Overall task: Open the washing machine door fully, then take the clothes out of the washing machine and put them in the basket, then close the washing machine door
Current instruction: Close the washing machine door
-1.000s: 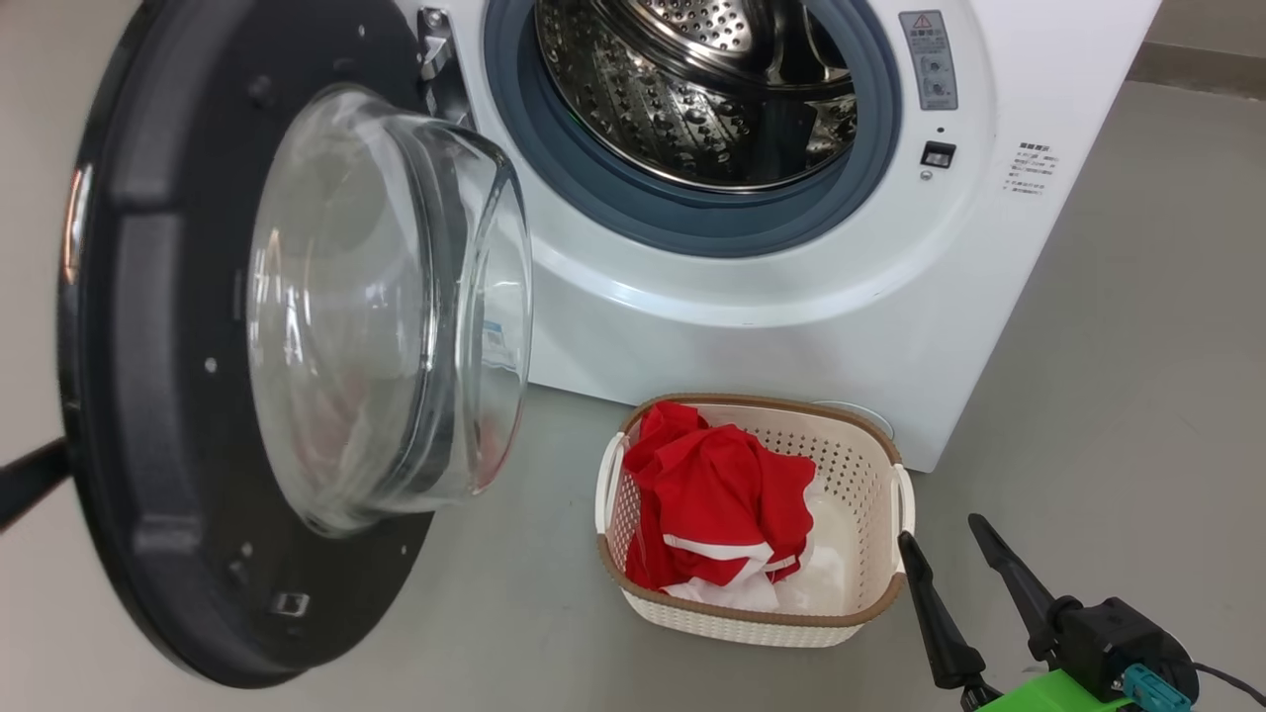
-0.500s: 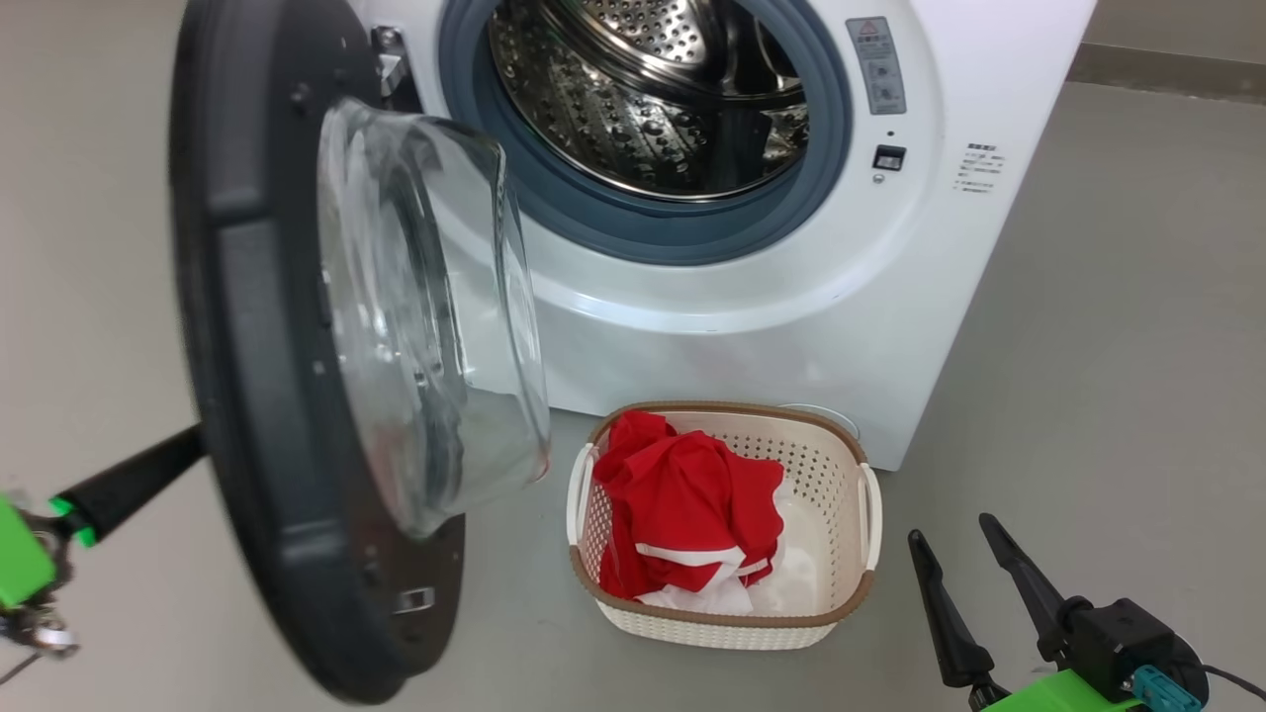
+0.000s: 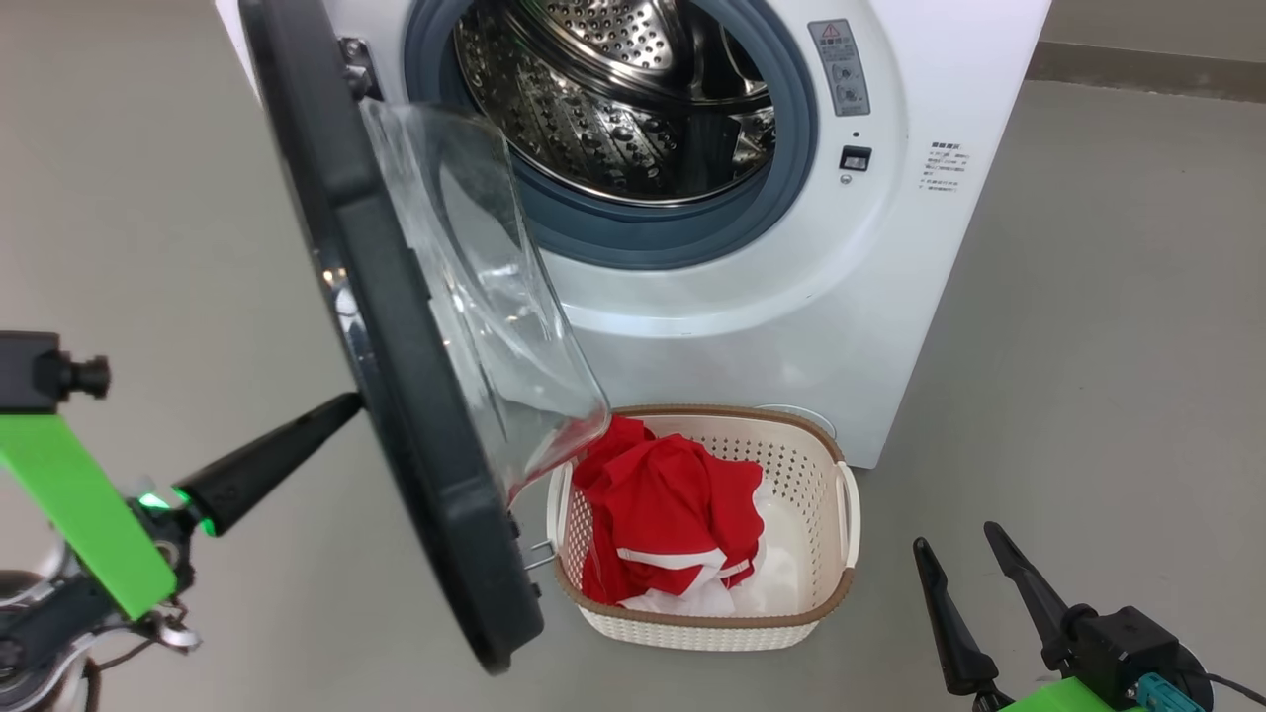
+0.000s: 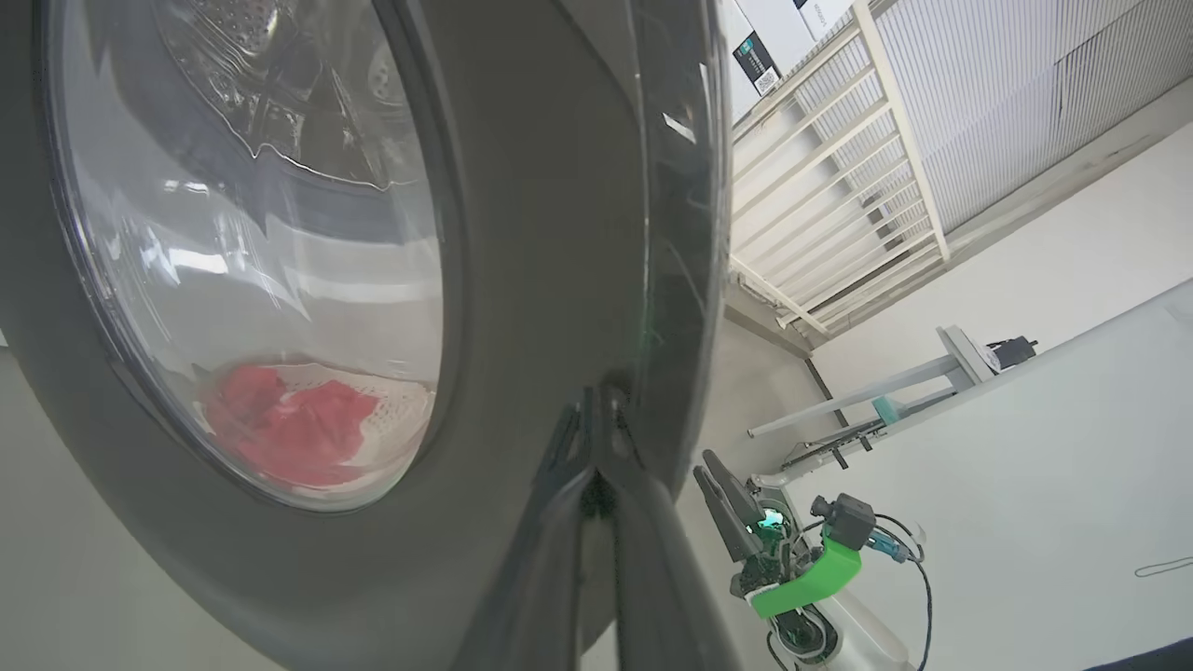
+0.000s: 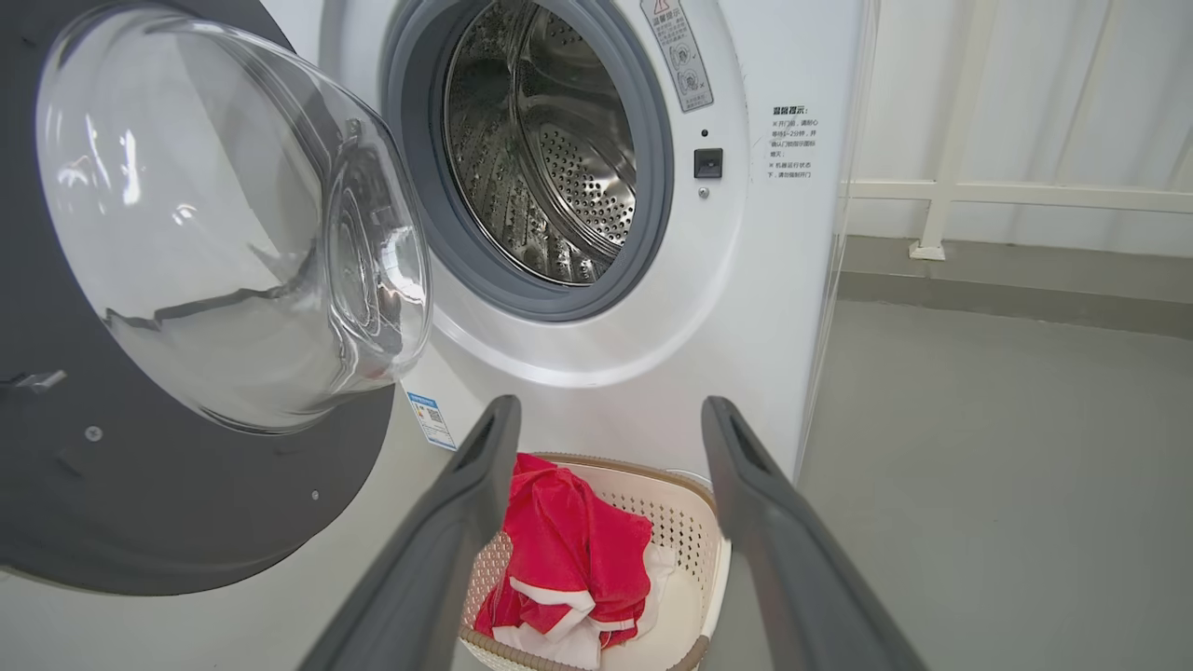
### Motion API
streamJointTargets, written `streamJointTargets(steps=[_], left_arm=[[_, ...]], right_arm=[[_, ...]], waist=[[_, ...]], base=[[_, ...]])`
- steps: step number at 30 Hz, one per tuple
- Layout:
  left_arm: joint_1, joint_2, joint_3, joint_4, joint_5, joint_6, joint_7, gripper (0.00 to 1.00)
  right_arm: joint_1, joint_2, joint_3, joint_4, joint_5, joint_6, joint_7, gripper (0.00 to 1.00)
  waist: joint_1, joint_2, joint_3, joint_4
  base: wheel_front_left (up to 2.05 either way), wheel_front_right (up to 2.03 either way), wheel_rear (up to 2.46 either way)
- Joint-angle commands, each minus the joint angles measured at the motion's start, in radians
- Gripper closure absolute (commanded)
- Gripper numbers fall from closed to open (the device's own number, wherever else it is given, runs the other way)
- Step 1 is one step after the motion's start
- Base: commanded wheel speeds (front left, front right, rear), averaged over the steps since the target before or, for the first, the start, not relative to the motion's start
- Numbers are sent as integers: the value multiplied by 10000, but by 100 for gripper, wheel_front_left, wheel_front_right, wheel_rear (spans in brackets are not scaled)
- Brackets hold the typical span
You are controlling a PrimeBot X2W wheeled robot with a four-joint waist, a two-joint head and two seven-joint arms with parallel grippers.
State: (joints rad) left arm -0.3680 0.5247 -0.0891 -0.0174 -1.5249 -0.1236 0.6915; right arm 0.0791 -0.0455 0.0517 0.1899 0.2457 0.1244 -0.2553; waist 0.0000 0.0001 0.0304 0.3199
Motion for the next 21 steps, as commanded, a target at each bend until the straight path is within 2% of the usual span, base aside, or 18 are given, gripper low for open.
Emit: streamJointTargets(steps=[1,19,21], left_arm=[[-449,328,366,-351,113,-71,-187,100],[1019,178,443,24,128,-71,-2027,100],[1292,110,510,87,77,-71,-2300,91]], right_arm=[[-129,-47,212,-275,22,63,-65,0],[-12,-47,251,-284,202,63,-65,0],[-20,-47,256,-275,201,63,-65,0]], waist=[[0,-1,-6,-17],[0,-1,-171,368],[0,-1,-184,438]], base=[[0,0,0],[0,0,0],[0,0,0]])
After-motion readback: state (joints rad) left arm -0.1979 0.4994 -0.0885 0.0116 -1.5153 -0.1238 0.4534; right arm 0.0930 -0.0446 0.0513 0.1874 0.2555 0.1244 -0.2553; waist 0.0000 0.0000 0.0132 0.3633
